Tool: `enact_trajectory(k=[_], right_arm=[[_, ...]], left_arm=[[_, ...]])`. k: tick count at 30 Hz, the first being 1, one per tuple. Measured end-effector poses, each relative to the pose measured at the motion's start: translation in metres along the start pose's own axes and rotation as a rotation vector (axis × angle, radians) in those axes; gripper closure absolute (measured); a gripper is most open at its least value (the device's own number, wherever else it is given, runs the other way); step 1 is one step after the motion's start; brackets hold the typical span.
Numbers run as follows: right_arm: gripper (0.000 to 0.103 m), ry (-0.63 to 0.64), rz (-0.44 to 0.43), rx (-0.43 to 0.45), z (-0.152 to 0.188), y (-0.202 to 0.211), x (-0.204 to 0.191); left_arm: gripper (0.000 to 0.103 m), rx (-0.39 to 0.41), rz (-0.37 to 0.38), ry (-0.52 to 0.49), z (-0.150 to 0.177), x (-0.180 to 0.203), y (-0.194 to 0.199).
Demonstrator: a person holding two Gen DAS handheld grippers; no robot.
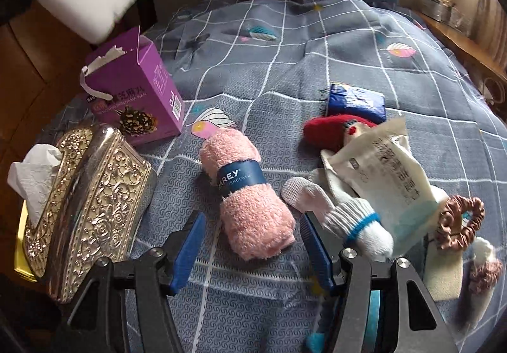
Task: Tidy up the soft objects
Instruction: 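Carry the white sponge into the gold tray and open the left gripper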
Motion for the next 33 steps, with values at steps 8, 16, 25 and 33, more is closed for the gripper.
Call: enact_trajectory(k=[8,16,25,33], right_arm=[[0.053,0.013,0.072,-0.081,-0.01,-0.043,-0.001],[0.053,-0.03,0.104,-0.117,-0.005,-0.055,0.007],[0.054,-0.013,0.14,-0.094,-0.004,-0.053,0.006],[0.054,-0.027,0.155,-0.096,-0.005,-0.051,0.002]], left_arm=[[0.085,0.069,-0.163,0.232,0.013,-0.154,0.054],[0.084,-0.005,-0.237,0.461,0.124,-0.254,0.064],[0.076,-0.136,-0.207,0.518,0.201,-0.261,0.028],[0.045,-0.118,-0.219,0.46,0.217,-0.239,0.039]])
Point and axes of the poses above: each gripper's, at about its wrist camera, not at the fingertips, and y roughly against the way its jaws point, x to its right, z to its underside, the point moved 6 cm from there along -y, roughly the way its jaws point, and after that the axes turned 8 degrees about y, right-handed, at the moved point
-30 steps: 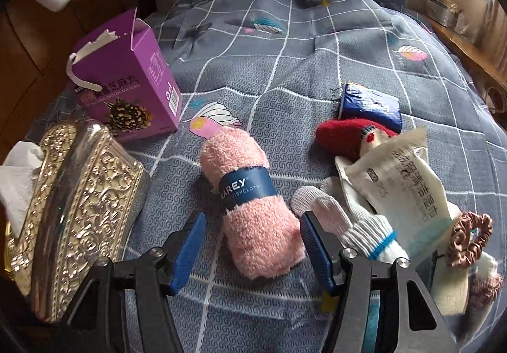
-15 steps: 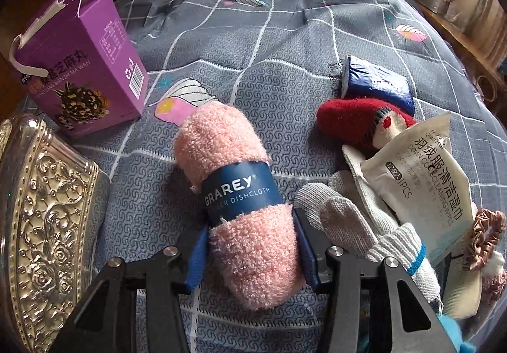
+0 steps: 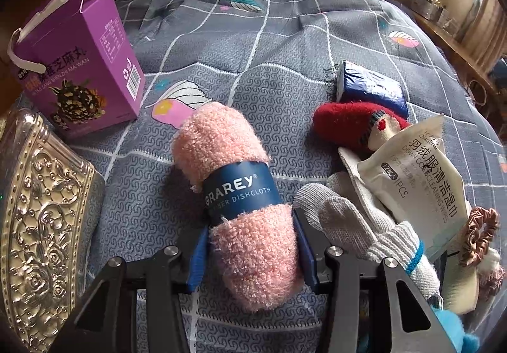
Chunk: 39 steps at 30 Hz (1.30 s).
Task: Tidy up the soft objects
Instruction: 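Carry the white sponge into the gold tray and open the left gripper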
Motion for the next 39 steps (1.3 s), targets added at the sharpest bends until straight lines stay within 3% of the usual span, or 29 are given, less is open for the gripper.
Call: enact_trajectory(k=[18,30,39], right_arm=[[0.055,-0.018,0.013,-0.003,-0.001,0.0,0.001],[0.064,-0.08,-0.003,-0.057,-0.012,0.004,0.008],[0.066,-0.072,0.013,-0.011,-0.062,0.03,0.002]], left_arm=[[0.045,0.092,-0.18,-0.124,0.058,-0.012,0.052],[0.045,0.116,-0.174,-0.174,0.068,-0.005,0.066],[0.045,0.124,-0.154,-0.198,0.074,0.0,0.071]])
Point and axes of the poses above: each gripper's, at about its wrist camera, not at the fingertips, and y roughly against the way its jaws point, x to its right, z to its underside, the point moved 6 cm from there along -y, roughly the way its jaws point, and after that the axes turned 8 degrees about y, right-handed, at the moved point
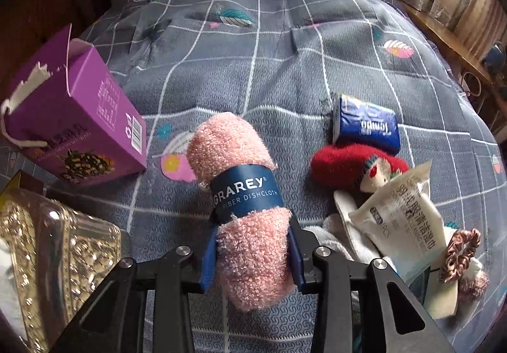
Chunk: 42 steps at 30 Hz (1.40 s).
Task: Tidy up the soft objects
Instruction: 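Carry the white sponge into the gold tray and open the left gripper, then carry the pink dishcloth roll to the gold tray and release it with the right gripper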
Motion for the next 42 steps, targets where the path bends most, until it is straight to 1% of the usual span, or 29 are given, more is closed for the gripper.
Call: enact_trajectory(k=[5,8,11,15,18,22,26,30,36,39,42], right_arm=[[0.066,0.021,0.015,0.087,-0.044,0.037,-0.011],[0.066,0.054,-0.001,0.152,-0.068,0.064,-0.027],[0.066,0.11,-0.06,0.223,-0.084,0.091,-0.055],[0.066,0.204,-0.146,0.286,-0.083,0.12,-0.101],[0.065,0.276,-0.214,0.307,-0.072,0.134,-0.134],[0.065,0.356,-0.299,0.305,-0.05,0.147,-0.176],[0.065,0.405,-0.39,0.279,-0.024,0.151,-0.208],[0.065,0.453,-0.456,0.232,0.006,0.146,-0.239],[0.065,0.512,-0.503,0.17,0.051,0.13,-0.275],[0.065,0.542,-0.51,0.144,0.076,0.123,-0.29],[0.065,0.574,-0.519,0.118,0.096,0.115,-0.303]], left_arm=[[0.045,0.003,0.009,-0.011,0.001,0.001,0.002],[0.045,0.004,0.011,-0.012,0.002,0.001,0.002],[0.045,0.001,0.015,-0.008,0.002,0.0,0.002],[0.045,0.004,0.02,-0.002,0.003,0.0,0.003],[0.045,0.003,0.019,-0.001,0.004,-0.001,0.002],[0.045,0.005,0.018,0.003,0.004,-0.003,0.003],[0.045,0.004,0.012,0.009,0.006,-0.007,0.004],[0.045,-0.003,0.009,0.038,0.007,-0.018,0.004],[0.045,-0.008,-0.023,0.156,0.006,-0.057,0.007],[0.045,0.005,-0.055,0.217,0.005,-0.079,0.01],[0.045,0.02,-0.064,0.26,0.002,-0.095,0.013]])
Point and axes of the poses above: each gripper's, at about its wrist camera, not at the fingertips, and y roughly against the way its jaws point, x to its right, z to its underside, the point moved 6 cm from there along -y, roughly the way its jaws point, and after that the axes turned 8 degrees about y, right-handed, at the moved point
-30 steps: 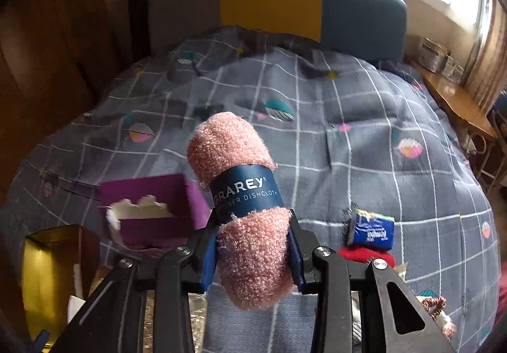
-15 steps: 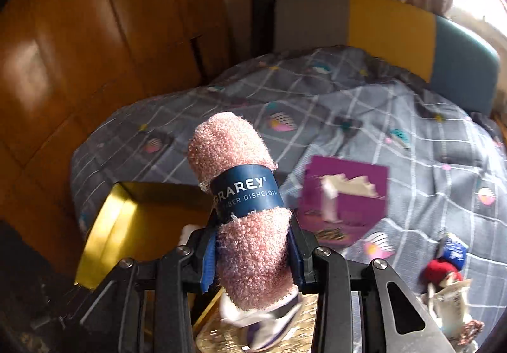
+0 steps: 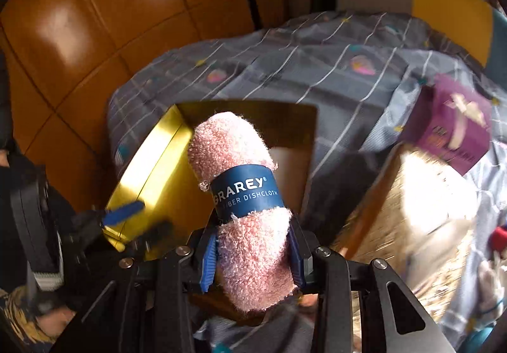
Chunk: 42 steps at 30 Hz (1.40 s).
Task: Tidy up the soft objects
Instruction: 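Carry the pink dishcloth roll to the gold tray and release it with the right gripper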
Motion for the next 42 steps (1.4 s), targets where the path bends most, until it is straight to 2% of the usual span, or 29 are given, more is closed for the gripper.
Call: enact_trajectory(k=[3,6,9,16,19,21,28,35,42], right_arm=[[0.065,0.028,0.005,-0.033,0.012,-0.015,-0.014],[0.065,0.091,0.06,-0.049,0.018,-0.026,-0.025],[0.063,0.107,0.06,-0.074,0.021,-0.035,-0.03],[0.058,0.172,0.11,-0.104,0.031,-0.042,-0.039],[0.052,0.183,0.126,-0.077,0.029,-0.037,-0.042],[0.042,0.179,0.135,-0.047,0.029,-0.03,-0.043],[0.041,0.141,0.19,0.117,0.031,0.015,-0.03],[0.033,0.027,0.295,0.27,0.041,0.069,0.009],[0.029,-0.119,0.424,0.307,0.072,0.113,0.068]], left_arm=[[0.045,0.017,-0.005,0.009,-0.003,-0.007,0.003],[0.045,0.02,0.0,0.013,-0.005,-0.009,0.004],[0.045,0.016,-0.001,0.015,-0.005,-0.011,0.004],[0.045,0.006,-0.007,-0.001,-0.001,-0.007,0.0],[0.045,0.012,-0.004,-0.007,0.0,-0.004,0.002],[0.044,0.02,-0.002,-0.012,-0.001,-0.003,0.004],[0.045,0.05,0.014,-0.048,-0.003,0.007,0.015],[0.045,0.07,0.034,-0.122,0.001,0.029,0.025],[0.045,0.085,0.06,-0.193,0.007,0.053,0.034]])
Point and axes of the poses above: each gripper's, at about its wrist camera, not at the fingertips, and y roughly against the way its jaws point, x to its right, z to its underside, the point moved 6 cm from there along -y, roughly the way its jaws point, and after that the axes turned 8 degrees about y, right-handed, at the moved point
